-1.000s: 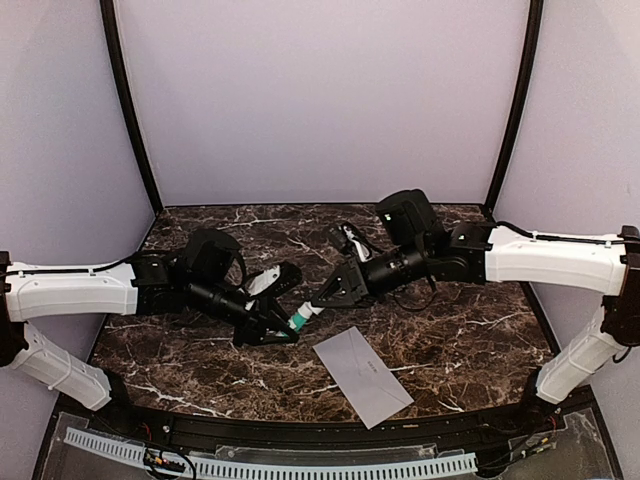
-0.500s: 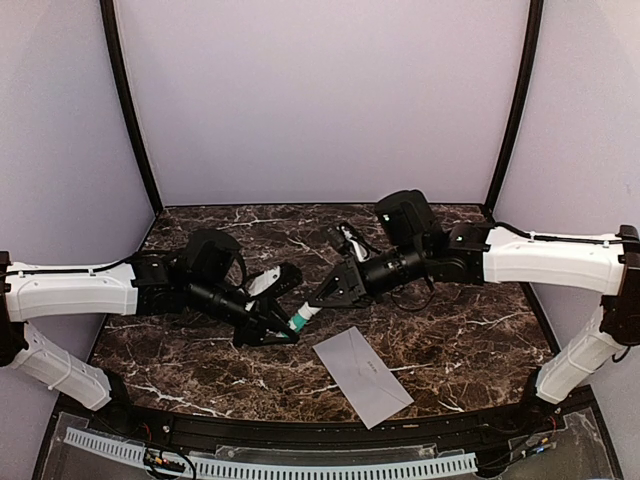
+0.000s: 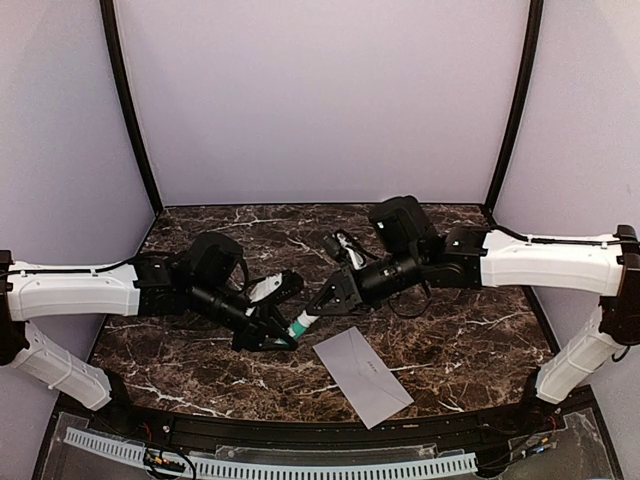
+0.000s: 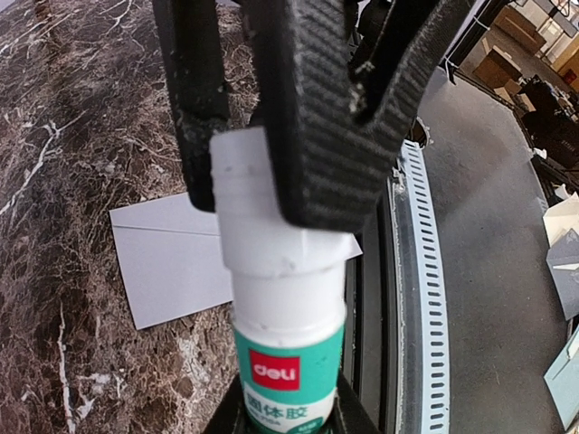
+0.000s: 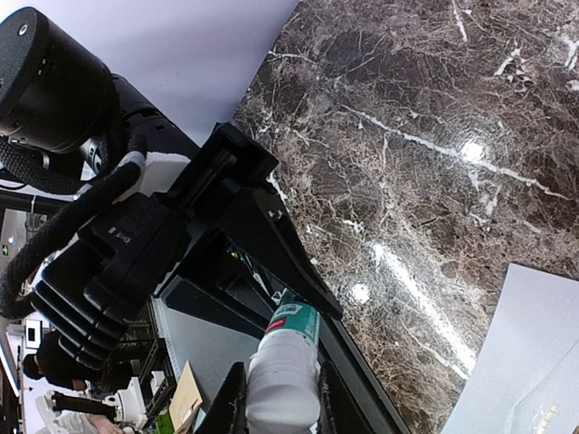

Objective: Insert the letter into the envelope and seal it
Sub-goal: Close the solid glue cap on the solid glue.

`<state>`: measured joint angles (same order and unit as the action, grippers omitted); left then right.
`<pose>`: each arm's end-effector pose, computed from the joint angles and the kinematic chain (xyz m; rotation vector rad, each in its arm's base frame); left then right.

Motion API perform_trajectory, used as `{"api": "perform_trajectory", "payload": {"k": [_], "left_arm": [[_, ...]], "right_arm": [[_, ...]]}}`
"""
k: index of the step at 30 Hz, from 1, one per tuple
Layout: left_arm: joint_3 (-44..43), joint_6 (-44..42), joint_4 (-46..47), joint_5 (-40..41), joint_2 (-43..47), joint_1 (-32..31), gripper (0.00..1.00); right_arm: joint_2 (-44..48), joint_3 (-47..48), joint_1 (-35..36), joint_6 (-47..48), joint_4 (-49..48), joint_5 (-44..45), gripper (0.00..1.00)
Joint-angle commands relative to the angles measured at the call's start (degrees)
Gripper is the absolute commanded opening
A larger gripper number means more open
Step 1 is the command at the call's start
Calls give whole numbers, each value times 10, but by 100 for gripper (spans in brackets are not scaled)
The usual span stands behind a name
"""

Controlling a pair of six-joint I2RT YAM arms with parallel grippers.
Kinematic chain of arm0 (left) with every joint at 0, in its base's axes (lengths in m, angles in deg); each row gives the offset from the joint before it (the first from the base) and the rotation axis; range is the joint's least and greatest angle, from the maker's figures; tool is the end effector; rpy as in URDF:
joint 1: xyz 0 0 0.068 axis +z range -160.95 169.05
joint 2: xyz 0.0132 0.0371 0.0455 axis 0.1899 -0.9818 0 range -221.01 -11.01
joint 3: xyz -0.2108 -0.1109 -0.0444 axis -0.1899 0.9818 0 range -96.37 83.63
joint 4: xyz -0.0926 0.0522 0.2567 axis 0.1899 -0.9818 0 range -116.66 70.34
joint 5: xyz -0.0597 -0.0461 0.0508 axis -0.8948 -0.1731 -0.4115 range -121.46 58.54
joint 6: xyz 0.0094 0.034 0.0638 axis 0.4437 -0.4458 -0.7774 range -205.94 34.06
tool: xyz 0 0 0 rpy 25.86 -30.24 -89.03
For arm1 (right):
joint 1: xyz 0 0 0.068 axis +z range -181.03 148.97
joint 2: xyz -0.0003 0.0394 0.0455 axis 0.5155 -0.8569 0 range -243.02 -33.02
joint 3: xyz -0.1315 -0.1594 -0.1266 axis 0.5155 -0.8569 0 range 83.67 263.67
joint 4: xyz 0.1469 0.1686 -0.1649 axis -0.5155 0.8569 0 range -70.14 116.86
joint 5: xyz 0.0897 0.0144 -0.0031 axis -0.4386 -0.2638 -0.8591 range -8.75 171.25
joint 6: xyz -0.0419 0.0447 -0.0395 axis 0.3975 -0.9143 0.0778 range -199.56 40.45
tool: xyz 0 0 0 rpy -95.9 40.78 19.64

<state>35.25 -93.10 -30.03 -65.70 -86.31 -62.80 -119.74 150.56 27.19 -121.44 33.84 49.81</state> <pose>0.1713 -0.2734 0.1976 1.4272 1.8147 -1.0800 0.1724 0.3383 0.2429 -0.7267 2.4199 1.4744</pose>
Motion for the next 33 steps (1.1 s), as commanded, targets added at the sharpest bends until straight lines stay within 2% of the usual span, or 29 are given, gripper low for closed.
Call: {"api": "perform_trajectory", "payload": {"k": [1, 14, 33], "left_arm": [[-8, -2, 10, -6, -8, -1, 0], [-11, -1, 4, -4, -15, -1, 0], [-1, 8, 24, 3, -4, -1, 0]], "right_arm": [[-6, 20, 24, 10, -5, 1, 0], [-36, 35, 47, 15, 6, 6, 0], [-82, 15, 85, -29, -75, -23, 0]]}}
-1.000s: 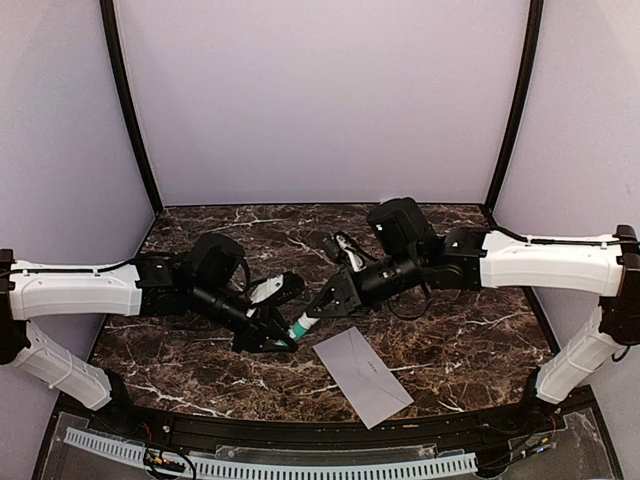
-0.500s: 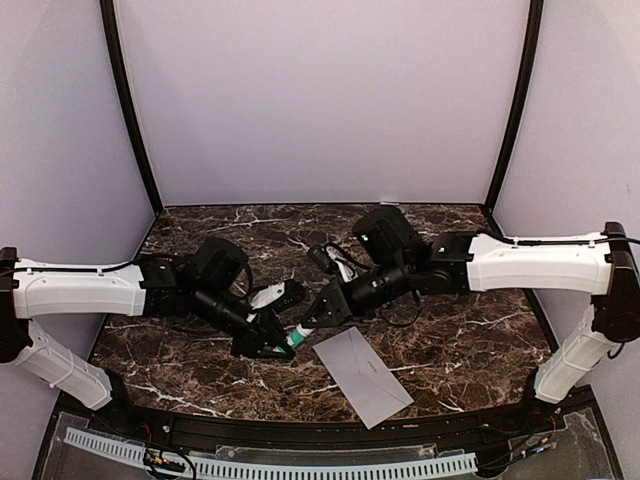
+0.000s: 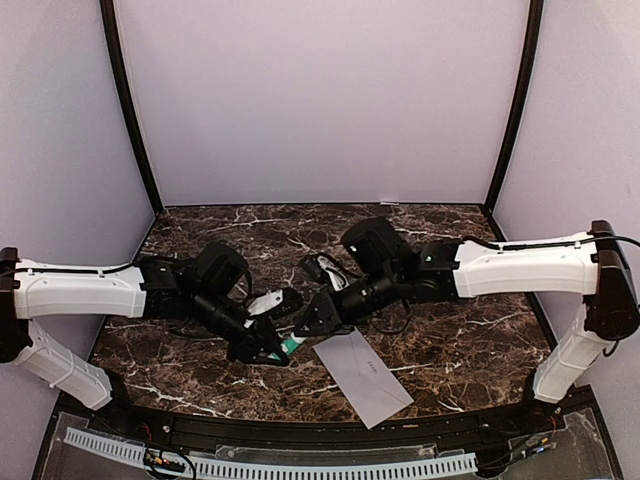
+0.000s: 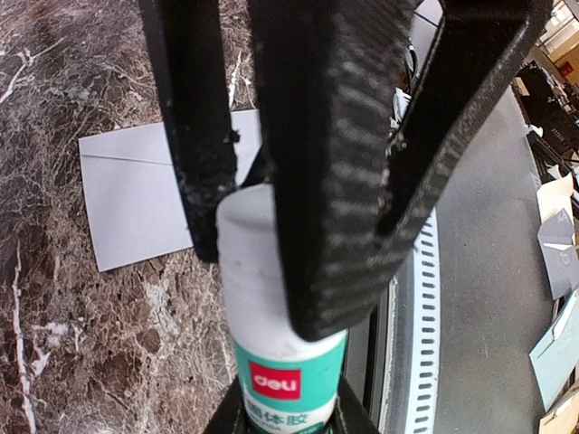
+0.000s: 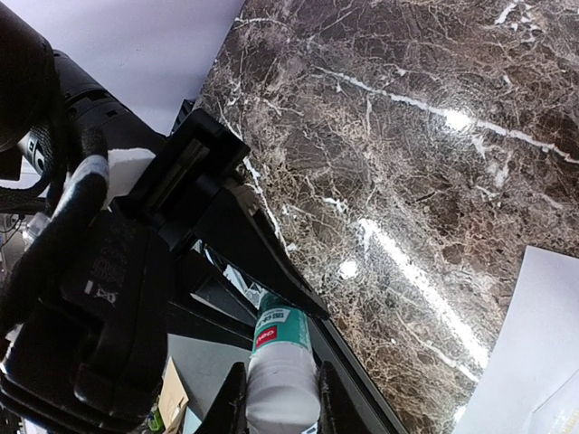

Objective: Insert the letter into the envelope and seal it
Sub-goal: Close the solid glue cap on the solid glue.

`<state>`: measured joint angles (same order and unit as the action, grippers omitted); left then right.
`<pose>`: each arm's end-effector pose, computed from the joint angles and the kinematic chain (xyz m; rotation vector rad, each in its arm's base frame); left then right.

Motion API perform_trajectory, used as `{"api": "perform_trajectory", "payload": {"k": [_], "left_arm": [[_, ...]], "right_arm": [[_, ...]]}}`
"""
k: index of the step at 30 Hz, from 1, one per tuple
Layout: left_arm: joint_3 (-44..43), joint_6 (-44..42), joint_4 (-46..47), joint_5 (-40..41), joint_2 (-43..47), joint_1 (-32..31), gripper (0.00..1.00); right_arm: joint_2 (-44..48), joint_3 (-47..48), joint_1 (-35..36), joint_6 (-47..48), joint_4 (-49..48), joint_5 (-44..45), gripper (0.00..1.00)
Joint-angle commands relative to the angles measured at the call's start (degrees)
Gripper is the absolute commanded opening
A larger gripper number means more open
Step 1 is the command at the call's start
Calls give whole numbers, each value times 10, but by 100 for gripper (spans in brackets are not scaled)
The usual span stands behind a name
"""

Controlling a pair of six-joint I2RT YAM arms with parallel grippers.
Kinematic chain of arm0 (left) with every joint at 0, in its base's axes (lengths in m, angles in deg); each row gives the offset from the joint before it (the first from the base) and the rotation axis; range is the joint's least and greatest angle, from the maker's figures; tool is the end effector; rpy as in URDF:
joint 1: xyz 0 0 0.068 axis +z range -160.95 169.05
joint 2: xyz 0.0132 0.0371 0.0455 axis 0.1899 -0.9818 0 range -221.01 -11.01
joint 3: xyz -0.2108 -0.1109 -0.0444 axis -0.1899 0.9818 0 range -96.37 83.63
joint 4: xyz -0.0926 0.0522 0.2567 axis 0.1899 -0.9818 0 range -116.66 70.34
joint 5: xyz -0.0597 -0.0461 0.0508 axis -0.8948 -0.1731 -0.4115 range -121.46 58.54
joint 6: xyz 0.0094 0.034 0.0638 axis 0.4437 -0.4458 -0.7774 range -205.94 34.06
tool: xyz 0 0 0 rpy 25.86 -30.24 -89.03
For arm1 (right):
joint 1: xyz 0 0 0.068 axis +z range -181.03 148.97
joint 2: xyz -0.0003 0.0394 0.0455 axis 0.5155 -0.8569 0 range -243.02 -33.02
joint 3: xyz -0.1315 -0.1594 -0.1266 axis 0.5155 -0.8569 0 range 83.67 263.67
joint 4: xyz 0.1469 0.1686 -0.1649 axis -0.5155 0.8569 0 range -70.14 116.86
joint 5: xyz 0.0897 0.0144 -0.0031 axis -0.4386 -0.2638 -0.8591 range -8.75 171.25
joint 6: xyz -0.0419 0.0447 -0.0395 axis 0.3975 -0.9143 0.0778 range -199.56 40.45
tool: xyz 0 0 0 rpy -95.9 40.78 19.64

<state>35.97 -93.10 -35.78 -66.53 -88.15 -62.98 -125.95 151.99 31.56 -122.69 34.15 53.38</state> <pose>0.1649 -0.2679 0.1747 1.4747 1.9609 -1.0896 0.1566 0.3635 0.2107 -0.7490 2.5294 1.3911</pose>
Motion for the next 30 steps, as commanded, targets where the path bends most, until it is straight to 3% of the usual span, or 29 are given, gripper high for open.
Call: {"api": "perform_trajectory", "payload": {"k": [1, 20, 30], "left_arm": [[-7, 8, 84, 11, 16, 1, 0], [11, 30, 122, -1, 49, 27, 0], [6, 0, 98, 1, 49, 27, 0]], "right_arm": [[-24, 0, 44, -19, -83, -61, 0], [-81, 8, 88, -57, -162, -99, 0], [12, 5, 66, -26, -79, 20, 0]]}}
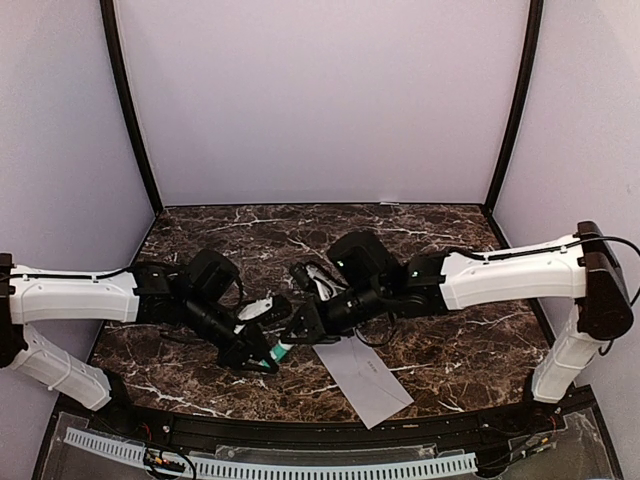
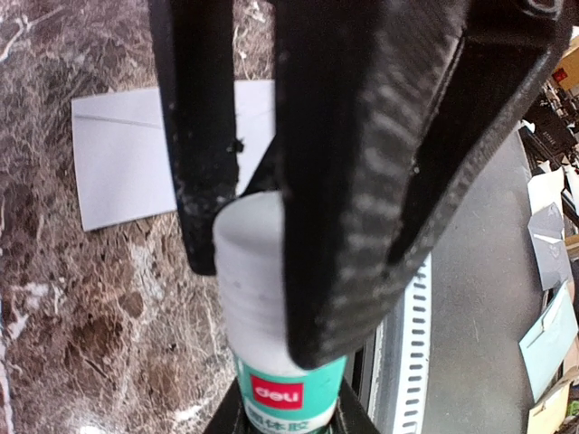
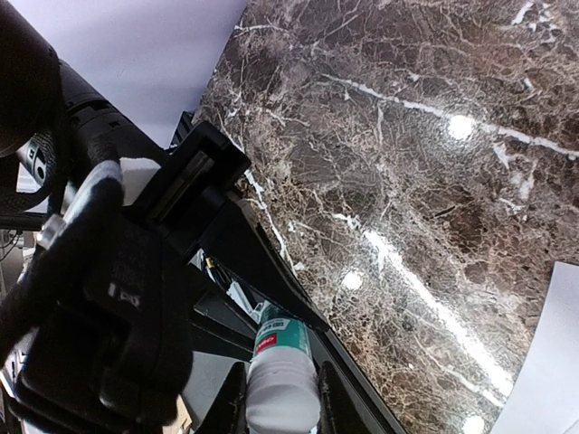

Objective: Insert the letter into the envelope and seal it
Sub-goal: Close the solid glue cap on the solid glue, then place the solid glue at the center of the board.

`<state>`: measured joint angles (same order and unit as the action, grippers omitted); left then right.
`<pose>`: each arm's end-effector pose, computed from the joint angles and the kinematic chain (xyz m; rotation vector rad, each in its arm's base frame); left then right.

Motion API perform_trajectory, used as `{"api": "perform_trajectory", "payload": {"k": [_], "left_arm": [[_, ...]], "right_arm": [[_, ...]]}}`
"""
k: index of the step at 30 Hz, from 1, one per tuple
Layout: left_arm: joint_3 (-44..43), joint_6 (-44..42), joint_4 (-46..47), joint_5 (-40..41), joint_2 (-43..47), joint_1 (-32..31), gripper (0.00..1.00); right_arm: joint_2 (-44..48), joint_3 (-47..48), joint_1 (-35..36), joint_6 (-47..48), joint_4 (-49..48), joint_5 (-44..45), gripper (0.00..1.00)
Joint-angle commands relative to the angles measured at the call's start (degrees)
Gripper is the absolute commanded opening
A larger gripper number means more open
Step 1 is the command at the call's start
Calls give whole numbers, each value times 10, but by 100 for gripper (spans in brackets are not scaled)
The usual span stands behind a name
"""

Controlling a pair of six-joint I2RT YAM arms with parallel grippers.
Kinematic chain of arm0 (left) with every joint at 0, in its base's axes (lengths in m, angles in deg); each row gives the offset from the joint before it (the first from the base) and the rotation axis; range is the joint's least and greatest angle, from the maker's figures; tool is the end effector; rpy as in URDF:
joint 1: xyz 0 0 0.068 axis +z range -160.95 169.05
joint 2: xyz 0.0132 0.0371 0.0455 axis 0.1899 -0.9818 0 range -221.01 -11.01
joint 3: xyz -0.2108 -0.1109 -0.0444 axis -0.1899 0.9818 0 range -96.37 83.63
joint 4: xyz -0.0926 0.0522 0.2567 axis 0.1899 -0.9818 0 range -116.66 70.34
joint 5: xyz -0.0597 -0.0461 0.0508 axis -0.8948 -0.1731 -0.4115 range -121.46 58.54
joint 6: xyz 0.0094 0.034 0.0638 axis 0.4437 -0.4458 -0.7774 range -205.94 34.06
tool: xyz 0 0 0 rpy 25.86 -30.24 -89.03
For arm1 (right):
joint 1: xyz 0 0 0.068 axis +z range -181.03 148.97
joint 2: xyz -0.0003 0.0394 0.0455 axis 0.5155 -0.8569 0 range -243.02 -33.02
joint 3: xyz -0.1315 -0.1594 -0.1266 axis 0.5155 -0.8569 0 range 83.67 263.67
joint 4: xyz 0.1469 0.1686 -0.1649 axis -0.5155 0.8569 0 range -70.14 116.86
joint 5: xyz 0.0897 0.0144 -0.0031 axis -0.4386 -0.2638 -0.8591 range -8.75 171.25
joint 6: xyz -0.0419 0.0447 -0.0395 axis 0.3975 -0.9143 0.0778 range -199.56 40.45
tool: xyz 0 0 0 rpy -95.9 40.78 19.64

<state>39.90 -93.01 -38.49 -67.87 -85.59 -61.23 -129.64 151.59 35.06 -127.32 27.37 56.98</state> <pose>0.1599 -0.2489 0.1607 1.4632 2.0466 -1.1013 0.1434 0.3850 0.1945 -0.6944 2.5228 1.4111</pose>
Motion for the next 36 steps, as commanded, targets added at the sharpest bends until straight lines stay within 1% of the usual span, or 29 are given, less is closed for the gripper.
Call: {"api": "perform_trajectory", "payload": {"k": [1, 4, 5, 7, 9, 11, 13, 17, 21, 26, 29, 36], "left_arm": [[-33, -2, 125, 15, 24, 10, 0], [-33, -2, 126, 18, 24, 10, 0], [-32, -2, 125, 18, 24, 10, 0], [-32, -1, 125, 20, 23, 10, 0], [-32, -1, 126, 20, 22, 10, 0], [-32, 0, 126, 19, 21, 10, 0], [-32, 0, 127, 17, 20, 10, 0], [-32, 3, 130, 11, 17, 10, 0], [-30, 5, 132, 9, 16, 10, 0], [-30, 8, 134, 7, 14, 10, 0], [-31, 9, 134, 7, 13, 10, 0], [-31, 8, 133, 7, 11, 10, 0]], "right_arm": [[57, 8, 28, 24, 2, -10, 1], [80, 6, 18, 36, 41, 10, 9], [87, 6, 15, 40, 51, 16, 15], [106, 4, 8, 43, 66, 32, 33], [128, -5, 0, 41, 63, 47, 48], [147, -16, -4, 35, 51, 60, 60], [160, -25, -3, 29, 36, 72, 67], [162, -37, 4, 11, 5, 107, 68], [125, -6, 10, 11, 53, 147, 67], [95, 20, 18, 20, 53, 145, 66], [77, 32, 21, 22, 45, 139, 61], [50, 46, 28, 20, 25, 143, 40]]}}
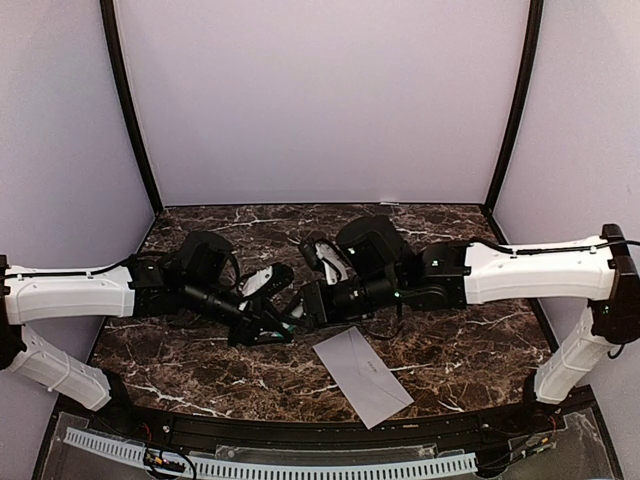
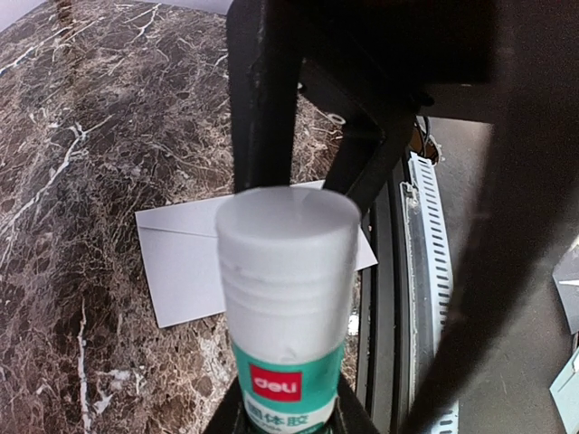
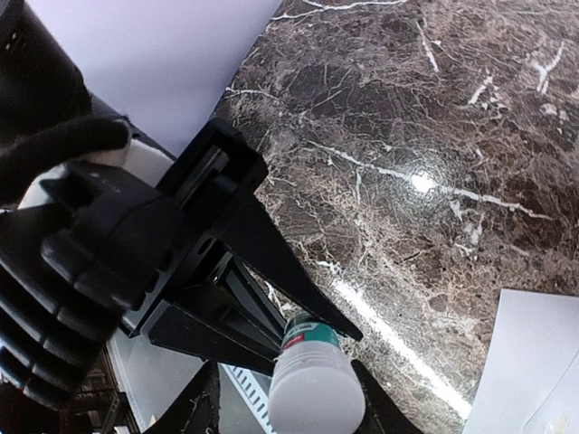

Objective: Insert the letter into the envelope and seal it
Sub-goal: Place the solid glue at the center of the board.

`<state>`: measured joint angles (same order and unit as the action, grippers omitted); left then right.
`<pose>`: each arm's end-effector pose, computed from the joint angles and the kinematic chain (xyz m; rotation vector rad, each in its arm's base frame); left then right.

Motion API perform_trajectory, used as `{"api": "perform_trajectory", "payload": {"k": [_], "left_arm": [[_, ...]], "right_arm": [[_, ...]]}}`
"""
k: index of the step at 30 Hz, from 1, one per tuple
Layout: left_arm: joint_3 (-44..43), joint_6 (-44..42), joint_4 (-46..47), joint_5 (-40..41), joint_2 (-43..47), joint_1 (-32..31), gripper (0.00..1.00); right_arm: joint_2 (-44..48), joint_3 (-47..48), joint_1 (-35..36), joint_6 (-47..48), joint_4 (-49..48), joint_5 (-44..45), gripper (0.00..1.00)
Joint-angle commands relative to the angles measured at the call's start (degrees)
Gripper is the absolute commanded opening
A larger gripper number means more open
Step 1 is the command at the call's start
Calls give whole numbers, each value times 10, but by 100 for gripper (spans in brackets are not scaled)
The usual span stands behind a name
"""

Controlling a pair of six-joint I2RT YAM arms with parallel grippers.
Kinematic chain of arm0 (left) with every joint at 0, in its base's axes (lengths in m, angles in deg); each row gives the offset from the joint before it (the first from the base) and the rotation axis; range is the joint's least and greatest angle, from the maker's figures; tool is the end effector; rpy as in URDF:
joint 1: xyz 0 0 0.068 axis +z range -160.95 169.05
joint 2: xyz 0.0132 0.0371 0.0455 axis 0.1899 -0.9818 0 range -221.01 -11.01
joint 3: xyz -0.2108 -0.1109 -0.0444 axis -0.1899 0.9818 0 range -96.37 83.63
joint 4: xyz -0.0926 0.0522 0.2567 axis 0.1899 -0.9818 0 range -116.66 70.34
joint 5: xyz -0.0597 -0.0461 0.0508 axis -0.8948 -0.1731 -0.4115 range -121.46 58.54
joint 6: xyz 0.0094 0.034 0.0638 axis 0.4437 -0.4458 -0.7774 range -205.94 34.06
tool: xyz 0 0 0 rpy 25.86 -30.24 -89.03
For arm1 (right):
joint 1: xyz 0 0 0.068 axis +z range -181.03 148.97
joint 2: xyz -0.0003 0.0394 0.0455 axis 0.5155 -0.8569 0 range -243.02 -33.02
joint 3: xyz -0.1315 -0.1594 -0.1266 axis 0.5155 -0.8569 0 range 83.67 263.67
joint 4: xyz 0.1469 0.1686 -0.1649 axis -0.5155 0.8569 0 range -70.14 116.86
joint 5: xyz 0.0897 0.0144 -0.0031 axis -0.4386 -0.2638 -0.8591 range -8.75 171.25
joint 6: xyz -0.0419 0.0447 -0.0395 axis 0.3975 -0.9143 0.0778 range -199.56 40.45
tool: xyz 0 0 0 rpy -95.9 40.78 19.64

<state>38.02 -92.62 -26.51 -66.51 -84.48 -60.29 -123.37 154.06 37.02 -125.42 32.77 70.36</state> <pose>0.1791 -0.2620 0.1962 1.3704 1.7920 -1.0786 0.1392 0.3760 0.2402 -0.5981 2.3870 1.2495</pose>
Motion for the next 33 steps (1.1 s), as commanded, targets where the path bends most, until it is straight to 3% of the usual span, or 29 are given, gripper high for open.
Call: {"api": "perform_trajectory", "payload": {"k": [1, 10, 12, 13, 15, 17, 20, 24, 30, 33], "left_arm": [[-12, 4, 14, -7, 0, 0, 0], [-13, 6, 14, -6, -1, 0, 0], [-13, 13, 16, -8, -1, 1, 14], [-13, 15, 18, -8, 0, 0, 32], [-13, 19, 18, 1, 2, 2, 55], [-13, 21, 18, 13, 7, 5, 66], [-12, 37, 24, 15, 22, 29, 75], [-3, 84, 64, -10, 68, 125, 79], [-8, 117, 38, 177, 115, 268, 95], [-4, 146, 42, 198, 132, 332, 97]], "right_arm": [[-15, 23, 8, 0, -29, 12, 39], [-15, 27, 9, 0, -21, 38, 12], [-10, 28, 9, 1, -16, 50, 11], [-6, 29, 9, 4, -9, 60, 10], [1, 36, 8, 11, 22, 94, 9], [5, 47, 5, 18, 64, 134, 9], [5, 62, -6, 22, 130, 184, 7], [-3, 66, -21, 22, 196, 272, 8], [-31, 50, -46, 43, 180, 339, 9], [-61, 53, -53, 67, 156, 359, 9]]}}
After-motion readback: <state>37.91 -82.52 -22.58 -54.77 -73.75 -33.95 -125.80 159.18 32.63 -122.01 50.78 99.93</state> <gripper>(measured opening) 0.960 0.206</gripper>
